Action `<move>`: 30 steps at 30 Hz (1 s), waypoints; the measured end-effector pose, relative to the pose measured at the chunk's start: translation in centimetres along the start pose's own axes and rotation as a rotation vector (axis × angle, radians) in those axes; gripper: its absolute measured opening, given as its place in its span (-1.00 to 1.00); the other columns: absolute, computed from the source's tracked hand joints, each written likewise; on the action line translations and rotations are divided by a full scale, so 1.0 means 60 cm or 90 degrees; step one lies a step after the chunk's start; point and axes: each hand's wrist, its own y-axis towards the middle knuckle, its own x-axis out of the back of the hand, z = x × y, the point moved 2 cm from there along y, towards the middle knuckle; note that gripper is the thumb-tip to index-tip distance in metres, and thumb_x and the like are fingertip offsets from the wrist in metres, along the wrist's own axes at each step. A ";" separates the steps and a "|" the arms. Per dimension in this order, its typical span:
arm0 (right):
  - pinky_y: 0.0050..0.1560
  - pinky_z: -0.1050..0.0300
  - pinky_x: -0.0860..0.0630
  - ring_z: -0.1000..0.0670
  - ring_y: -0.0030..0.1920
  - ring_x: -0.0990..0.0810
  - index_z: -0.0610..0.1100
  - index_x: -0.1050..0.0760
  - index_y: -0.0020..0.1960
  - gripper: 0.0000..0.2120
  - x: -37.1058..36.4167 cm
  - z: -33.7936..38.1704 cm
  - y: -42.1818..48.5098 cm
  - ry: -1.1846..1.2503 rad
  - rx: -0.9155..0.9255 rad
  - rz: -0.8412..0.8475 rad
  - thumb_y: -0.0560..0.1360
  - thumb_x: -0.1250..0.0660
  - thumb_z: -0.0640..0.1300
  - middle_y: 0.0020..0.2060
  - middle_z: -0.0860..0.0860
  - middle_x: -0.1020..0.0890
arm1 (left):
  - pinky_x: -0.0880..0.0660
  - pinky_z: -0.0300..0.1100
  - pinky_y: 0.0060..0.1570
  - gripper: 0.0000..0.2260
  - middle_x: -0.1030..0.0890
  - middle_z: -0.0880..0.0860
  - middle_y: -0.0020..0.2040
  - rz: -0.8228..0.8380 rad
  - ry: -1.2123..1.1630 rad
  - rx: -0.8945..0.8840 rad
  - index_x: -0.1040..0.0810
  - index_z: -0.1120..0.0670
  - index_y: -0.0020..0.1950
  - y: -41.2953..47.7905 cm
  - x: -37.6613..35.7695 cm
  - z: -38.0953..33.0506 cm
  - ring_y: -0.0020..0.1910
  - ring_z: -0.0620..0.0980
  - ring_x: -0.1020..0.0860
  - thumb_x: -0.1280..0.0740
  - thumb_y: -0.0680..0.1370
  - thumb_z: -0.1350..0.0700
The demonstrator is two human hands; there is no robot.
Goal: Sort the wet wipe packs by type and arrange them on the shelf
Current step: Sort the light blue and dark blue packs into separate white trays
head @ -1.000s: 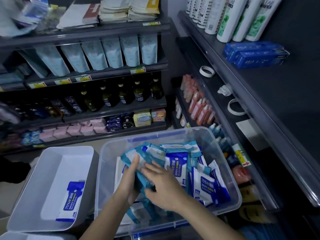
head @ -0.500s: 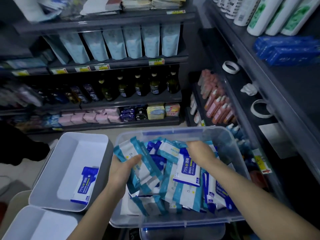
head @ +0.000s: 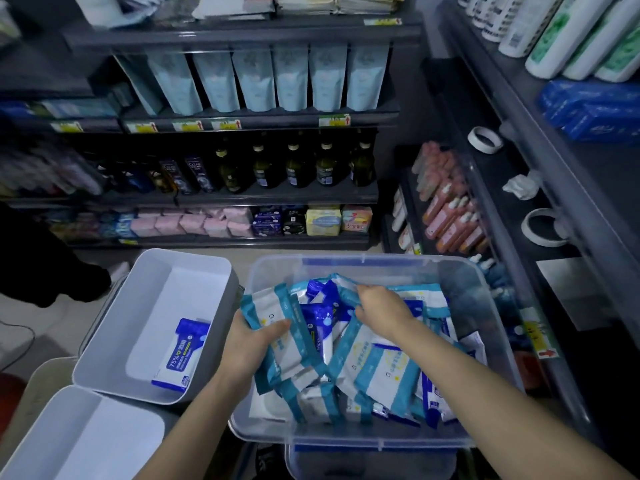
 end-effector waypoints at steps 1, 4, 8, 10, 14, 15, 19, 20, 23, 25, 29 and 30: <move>-0.20 0.01 -0.48 -0.26 -0.06 -0.59 -0.23 -0.43 0.14 -0.79 0.002 -0.002 -0.002 0.004 -0.016 -0.010 0.52 -0.19 -0.26 -0.03 -0.25 -0.62 | -0.61 0.05 -0.15 -0.65 -0.69 0.17 -0.05 0.001 -0.004 0.001 -0.49 0.18 0.18 0.000 0.001 0.001 -0.14 0.16 -0.69 -0.47 0.43 0.25; -0.25 0.01 -0.51 -0.24 -0.11 -0.61 -0.25 -0.41 0.09 -0.85 0.013 -0.010 -0.021 0.004 -0.032 -0.080 0.54 -0.14 -0.30 -0.11 -0.23 -0.62 | -0.61 0.05 -0.14 -0.71 -0.69 0.17 -0.06 0.011 0.000 -0.010 -0.51 0.16 0.13 -0.003 0.004 0.002 -0.14 0.17 -0.69 -0.45 0.44 0.28; -0.02 0.04 -0.52 -0.13 0.02 -0.60 -0.16 -0.39 0.33 -0.65 0.021 -0.021 -0.083 0.068 0.137 -0.199 0.55 -0.19 -0.27 0.07 -0.12 -0.61 | -0.61 0.08 -0.09 -0.73 -0.69 0.16 -0.06 0.025 0.000 -0.020 -0.53 0.15 0.11 -0.007 0.004 0.001 -0.13 0.17 -0.68 -0.44 0.45 0.29; 0.20 -0.01 -0.51 -0.12 0.12 -0.60 -0.11 -0.48 0.27 -0.55 0.010 -0.018 -0.121 0.099 0.257 -0.195 0.42 -0.24 -0.39 0.13 -0.07 -0.62 | -0.61 0.10 -0.06 -0.75 -0.69 0.16 -0.06 0.025 -0.006 -0.026 -0.54 0.14 0.10 -0.009 0.005 0.000 -0.12 0.18 -0.68 -0.42 0.45 0.31; 0.45 -0.07 -0.04 -0.14 0.44 -0.31 -0.08 -0.49 0.32 -0.38 -0.051 -0.031 -0.169 0.048 0.275 -0.077 0.32 -0.23 -0.48 0.36 -0.04 -0.46 | -0.59 0.16 -0.01 -0.76 -0.69 0.18 -0.06 0.037 -0.002 -0.036 -0.56 0.16 0.09 -0.013 0.007 -0.001 -0.10 0.21 -0.67 -0.42 0.45 0.33; 0.49 0.04 0.04 -0.09 0.51 -0.16 -0.08 -0.43 0.38 -0.40 -0.055 -0.034 -0.177 0.082 0.217 -0.059 0.40 -0.19 -0.47 0.44 -0.03 -0.34 | -0.59 0.16 -0.01 -0.75 -0.69 0.18 -0.05 0.038 -0.002 -0.033 -0.55 0.16 0.10 -0.013 0.007 -0.001 -0.10 0.22 -0.67 -0.42 0.45 0.33; 0.34 0.22 -0.26 -0.06 0.39 -0.33 -0.21 -0.39 0.39 -0.59 -0.045 -0.038 -0.205 0.200 -0.049 -0.135 0.55 -0.16 -0.31 0.37 -0.12 -0.39 | -0.59 0.16 -0.03 -0.73 -0.69 0.18 -0.04 0.052 -0.003 -0.026 -0.52 0.17 0.13 -0.015 0.005 -0.001 -0.11 0.21 -0.68 -0.42 0.46 0.31; 0.18 0.21 -0.39 -0.06 0.24 -0.47 -0.25 -0.42 0.34 -0.65 -0.038 -0.039 -0.212 0.220 -0.109 -0.163 0.56 -0.18 -0.27 0.25 -0.13 -0.49 | -0.60 0.14 -0.05 -0.73 -0.69 0.18 -0.05 0.054 -0.003 -0.025 -0.52 0.17 0.13 -0.015 0.004 -0.002 -0.11 0.21 -0.68 -0.42 0.46 0.31; -0.25 0.15 -0.39 -0.10 -0.04 -0.60 -0.26 -0.45 0.12 -0.76 -0.022 -0.035 -0.224 0.163 -0.237 -0.134 0.58 -0.23 -0.09 -0.03 -0.14 -0.61 | -0.61 0.02 -0.16 -0.78 -0.70 0.16 -0.10 0.051 0.000 -0.028 -0.54 0.16 0.06 -0.019 0.003 -0.003 -0.17 0.18 -0.68 -0.41 0.46 0.33; -0.26 0.14 -0.39 -0.12 -0.01 -0.62 -0.26 -0.38 0.15 -0.67 -0.021 -0.027 -0.218 0.094 -0.291 -0.086 0.57 -0.26 0.00 0.00 -0.13 -0.62 | -0.60 0.03 -0.15 -0.78 -0.70 0.17 -0.10 0.045 0.007 -0.028 -0.54 0.16 0.06 -0.019 0.003 -0.002 -0.17 0.19 -0.68 -0.42 0.44 0.33; -0.09 0.09 -0.50 -0.14 0.11 -0.58 -0.36 0.04 0.50 -0.24 -0.038 -0.004 -0.189 0.201 -0.347 -0.082 0.54 -0.33 -0.09 0.24 -0.22 -0.47 | -0.60 0.06 -0.11 -0.79 -0.69 0.18 -0.11 0.042 0.008 -0.030 -0.54 0.13 0.02 -0.017 0.005 -0.001 -0.17 0.19 -0.68 -0.43 0.44 0.32; -0.09 0.12 -0.50 -0.13 0.09 -0.58 -0.34 0.04 0.51 -0.23 -0.045 -0.004 -0.185 0.273 -0.364 -0.107 0.51 -0.36 -0.14 0.24 -0.23 -0.47 | -0.60 0.07 -0.10 -0.79 -0.69 0.18 -0.10 0.042 0.007 -0.029 -0.54 0.13 0.02 -0.017 0.006 -0.002 -0.17 0.20 -0.68 -0.43 0.44 0.32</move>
